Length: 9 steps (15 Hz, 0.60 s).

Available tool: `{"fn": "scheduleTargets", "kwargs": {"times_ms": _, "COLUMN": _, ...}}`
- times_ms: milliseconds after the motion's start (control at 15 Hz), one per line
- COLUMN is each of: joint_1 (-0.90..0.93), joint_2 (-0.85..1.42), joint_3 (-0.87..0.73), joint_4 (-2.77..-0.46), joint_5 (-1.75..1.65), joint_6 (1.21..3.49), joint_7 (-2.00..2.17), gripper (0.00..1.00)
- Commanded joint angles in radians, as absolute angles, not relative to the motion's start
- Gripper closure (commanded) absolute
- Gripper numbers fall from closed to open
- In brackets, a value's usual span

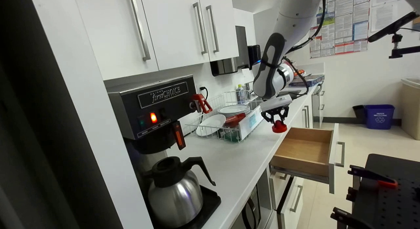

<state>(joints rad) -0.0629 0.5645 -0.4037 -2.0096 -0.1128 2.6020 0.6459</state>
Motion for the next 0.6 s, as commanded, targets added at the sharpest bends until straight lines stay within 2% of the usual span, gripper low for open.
{"fn": "scheduleTargets", "kwargs": {"times_ms": 0, "joint_1": -0.175, "joint_2": 0.673, "joint_3": -0.364, "joint_4": -1.888, "joint_5": -0.005, "joint_6": 2.548, "joint_7": 0.606, "gripper": 0.87}}
{"fn": "scheduleTargets", "kwargs": {"times_ms": 533, "joint_1": -0.383, "joint_2": 0.783, "joint_3": -0.313, "joint_4": -1.823, "joint_5": 0.227, "joint_6": 2.586, "joint_7": 0.453, "gripper": 0.87}}
